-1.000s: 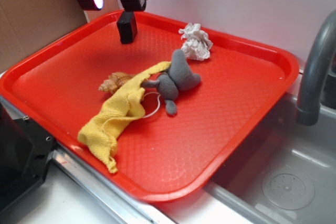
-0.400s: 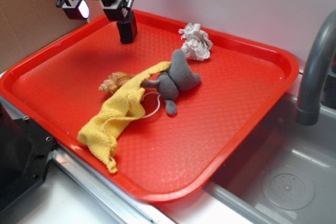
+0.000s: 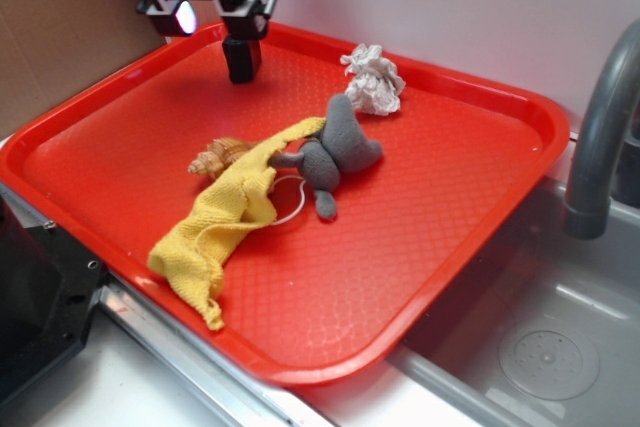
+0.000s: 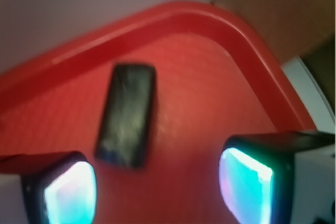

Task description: Grab the black box.

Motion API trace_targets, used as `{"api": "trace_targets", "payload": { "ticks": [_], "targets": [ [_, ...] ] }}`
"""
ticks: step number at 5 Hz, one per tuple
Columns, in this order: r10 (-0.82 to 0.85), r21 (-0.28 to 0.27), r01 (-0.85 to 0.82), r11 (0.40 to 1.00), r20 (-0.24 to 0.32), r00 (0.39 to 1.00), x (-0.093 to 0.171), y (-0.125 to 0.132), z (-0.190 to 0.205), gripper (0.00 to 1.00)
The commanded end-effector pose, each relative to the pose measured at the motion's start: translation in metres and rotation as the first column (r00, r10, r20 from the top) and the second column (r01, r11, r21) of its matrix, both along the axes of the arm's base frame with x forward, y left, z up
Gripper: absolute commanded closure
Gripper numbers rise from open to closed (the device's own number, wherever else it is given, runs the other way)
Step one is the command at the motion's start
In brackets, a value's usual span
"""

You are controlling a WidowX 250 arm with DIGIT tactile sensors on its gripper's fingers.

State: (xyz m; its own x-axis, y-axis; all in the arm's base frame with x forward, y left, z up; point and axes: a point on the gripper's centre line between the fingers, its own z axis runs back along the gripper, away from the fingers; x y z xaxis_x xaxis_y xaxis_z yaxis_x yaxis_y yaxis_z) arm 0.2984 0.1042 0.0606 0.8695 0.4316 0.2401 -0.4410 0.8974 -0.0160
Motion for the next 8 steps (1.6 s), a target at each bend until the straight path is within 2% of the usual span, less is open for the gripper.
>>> {"api": "trace_targets", "payload": {
  "ticks": [1, 2, 3, 4, 5, 6, 7, 8],
  "targets": [
    [0.039, -0.018, -0.039, 0.999, 0.001, 0.999, 0.029, 0.004, -0.003, 0.0],
    [0.044, 0.015, -0.044, 0.999, -0.054, 0.998, 0.028, 0.003, -0.018, 0.0],
    [0.052, 0.085, -0.045, 0.995, -0.083, 0.995, 0.029, -0.002, -0.031, 0.04],
    [0.029, 0.086, -0.023, 0.996, -0.067, 0.997, 0.018, -0.007, -0.021, 1.0],
    [-0.017, 0.109, 0.024, 0.994, -0.062, 0.998, 0.001, -0.019, -0.003, 1.0],
    [-0.168, 0.074, 0.17, 0.983, -0.036, 0.985, -0.023, -0.042, 0.043, 1.0],
    [-0.287, -0.048, 0.286, 0.957, -0.026, 0.958, -0.06, -0.058, 0.095, 1.0],
    [-0.385, -0.08, 0.383, 0.92, -0.008, 0.923, -0.073, -0.065, 0.132, 1.0]
  ]
}}
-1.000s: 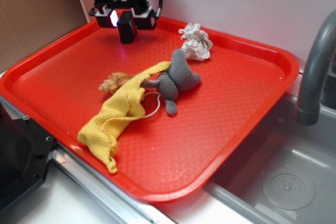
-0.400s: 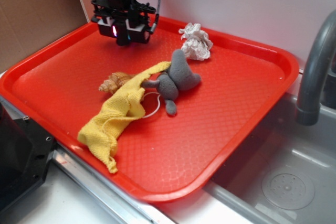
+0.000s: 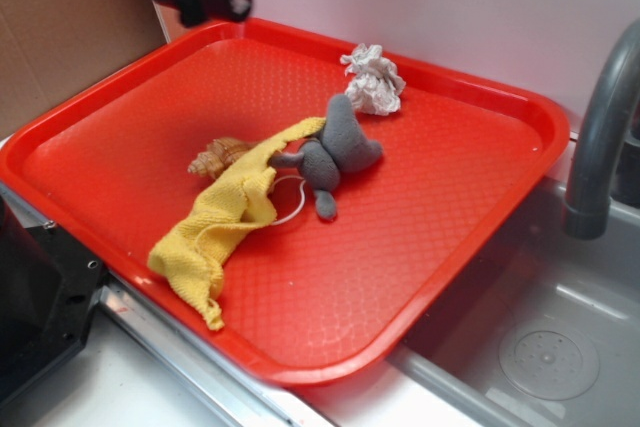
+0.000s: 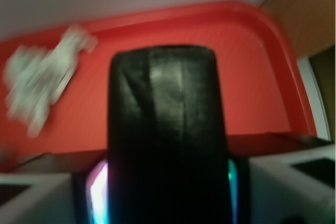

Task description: Grab the black box.

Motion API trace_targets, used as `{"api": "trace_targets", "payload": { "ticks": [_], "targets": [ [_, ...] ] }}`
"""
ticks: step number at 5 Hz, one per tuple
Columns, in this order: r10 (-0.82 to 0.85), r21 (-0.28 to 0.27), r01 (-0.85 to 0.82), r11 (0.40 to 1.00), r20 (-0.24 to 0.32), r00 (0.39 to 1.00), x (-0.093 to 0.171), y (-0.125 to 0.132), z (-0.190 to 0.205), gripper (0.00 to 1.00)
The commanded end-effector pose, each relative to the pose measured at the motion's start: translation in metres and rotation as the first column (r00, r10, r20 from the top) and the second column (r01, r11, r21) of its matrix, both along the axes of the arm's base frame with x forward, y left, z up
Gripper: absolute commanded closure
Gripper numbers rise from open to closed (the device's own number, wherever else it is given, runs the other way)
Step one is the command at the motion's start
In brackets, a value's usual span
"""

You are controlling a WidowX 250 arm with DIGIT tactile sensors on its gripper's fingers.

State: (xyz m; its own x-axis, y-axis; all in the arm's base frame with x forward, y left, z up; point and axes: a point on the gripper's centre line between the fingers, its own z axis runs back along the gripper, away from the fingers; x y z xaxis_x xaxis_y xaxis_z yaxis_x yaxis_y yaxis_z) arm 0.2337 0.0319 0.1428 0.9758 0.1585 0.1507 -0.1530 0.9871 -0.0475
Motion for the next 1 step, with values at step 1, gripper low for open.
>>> {"api": "trace_targets", "payload": {
  "ticks": [1],
  "targets": [
    [-0.112, -0.019, 0.113, 0.993, 0.011, 0.994, -0.0001, 0.0007, 0.0502, 1.0]
  ]
}}
